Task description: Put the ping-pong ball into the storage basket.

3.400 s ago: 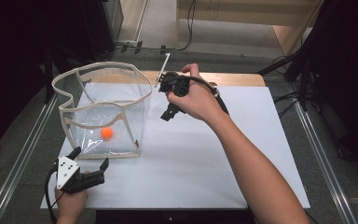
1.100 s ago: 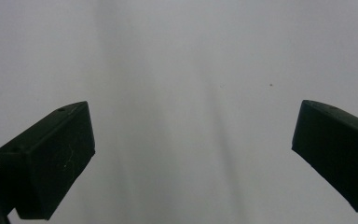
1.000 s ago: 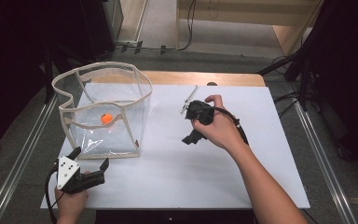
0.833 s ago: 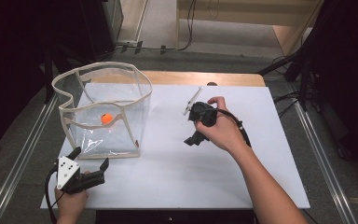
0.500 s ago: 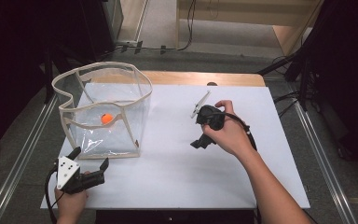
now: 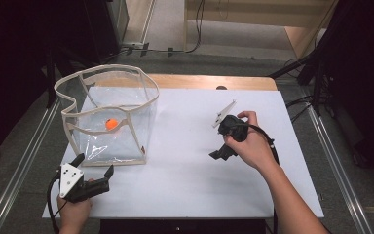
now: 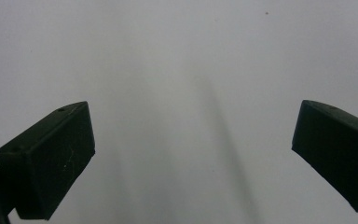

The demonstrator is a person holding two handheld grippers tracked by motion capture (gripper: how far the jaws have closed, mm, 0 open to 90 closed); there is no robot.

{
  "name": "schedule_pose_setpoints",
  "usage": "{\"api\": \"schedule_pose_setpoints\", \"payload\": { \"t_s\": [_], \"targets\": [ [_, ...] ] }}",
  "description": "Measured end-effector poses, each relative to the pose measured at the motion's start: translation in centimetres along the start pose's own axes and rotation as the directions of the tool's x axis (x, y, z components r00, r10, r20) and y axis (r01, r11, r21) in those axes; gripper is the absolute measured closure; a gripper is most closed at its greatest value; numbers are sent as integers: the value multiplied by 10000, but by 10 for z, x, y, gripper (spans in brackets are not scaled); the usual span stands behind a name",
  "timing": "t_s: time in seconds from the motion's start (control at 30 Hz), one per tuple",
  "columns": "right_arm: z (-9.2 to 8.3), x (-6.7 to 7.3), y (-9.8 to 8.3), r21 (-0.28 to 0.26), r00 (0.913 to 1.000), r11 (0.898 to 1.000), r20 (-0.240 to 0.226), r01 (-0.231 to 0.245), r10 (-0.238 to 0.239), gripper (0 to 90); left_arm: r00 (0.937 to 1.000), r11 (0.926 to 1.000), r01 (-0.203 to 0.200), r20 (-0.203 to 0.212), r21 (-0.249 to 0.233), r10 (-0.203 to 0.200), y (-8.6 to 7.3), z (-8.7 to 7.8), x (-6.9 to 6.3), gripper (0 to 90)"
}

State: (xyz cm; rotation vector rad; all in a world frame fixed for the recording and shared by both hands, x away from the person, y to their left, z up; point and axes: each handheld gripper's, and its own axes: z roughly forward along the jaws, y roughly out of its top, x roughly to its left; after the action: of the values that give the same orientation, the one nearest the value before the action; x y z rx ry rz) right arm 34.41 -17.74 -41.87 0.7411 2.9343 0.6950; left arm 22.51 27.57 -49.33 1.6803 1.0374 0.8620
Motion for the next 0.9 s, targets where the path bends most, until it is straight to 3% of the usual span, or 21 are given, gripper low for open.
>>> {"api": "schedule_pose_setpoints", "payload": {
  "t_s": [0.47,0.9],
  "targets": [
    [-3,-3,-43,-738,9980,9953,-25,-628,628,0,9998,9999,152,-89,-26,-152,1,1,1,0],
    [-11,0,-89,-1389,9888,9798,198,-1439,1480,0,9999,10000,-8,-104,27,9,0,1,0,0]
  ]
}}
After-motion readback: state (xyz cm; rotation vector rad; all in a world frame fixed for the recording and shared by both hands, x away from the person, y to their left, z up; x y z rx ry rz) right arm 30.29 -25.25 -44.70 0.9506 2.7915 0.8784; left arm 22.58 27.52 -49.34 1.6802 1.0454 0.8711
